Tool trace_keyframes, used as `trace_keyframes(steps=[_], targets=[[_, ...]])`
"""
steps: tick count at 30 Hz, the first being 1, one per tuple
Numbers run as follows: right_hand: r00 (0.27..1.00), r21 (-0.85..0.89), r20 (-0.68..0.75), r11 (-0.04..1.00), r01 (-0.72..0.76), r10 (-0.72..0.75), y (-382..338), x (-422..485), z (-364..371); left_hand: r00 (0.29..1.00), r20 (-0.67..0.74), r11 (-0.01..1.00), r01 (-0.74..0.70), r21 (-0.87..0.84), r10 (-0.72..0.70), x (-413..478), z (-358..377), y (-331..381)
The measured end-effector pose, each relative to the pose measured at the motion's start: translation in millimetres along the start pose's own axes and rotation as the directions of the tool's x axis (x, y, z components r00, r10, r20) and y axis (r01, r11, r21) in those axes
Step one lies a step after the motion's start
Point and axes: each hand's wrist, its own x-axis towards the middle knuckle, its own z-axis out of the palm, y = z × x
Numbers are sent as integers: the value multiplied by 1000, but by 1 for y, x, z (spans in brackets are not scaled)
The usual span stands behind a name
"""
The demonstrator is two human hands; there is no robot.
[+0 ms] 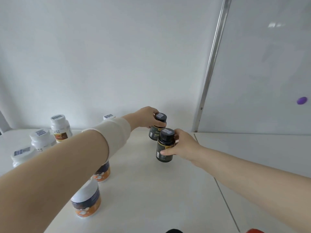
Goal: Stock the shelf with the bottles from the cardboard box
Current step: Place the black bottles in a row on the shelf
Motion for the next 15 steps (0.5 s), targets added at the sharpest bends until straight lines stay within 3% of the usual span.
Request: trace_keyframes(steps=[15], targets=[[999, -126, -25, 992, 28, -31, 3, 29, 16, 1000, -1, 1000, 20, 17, -20, 23, 9, -16]])
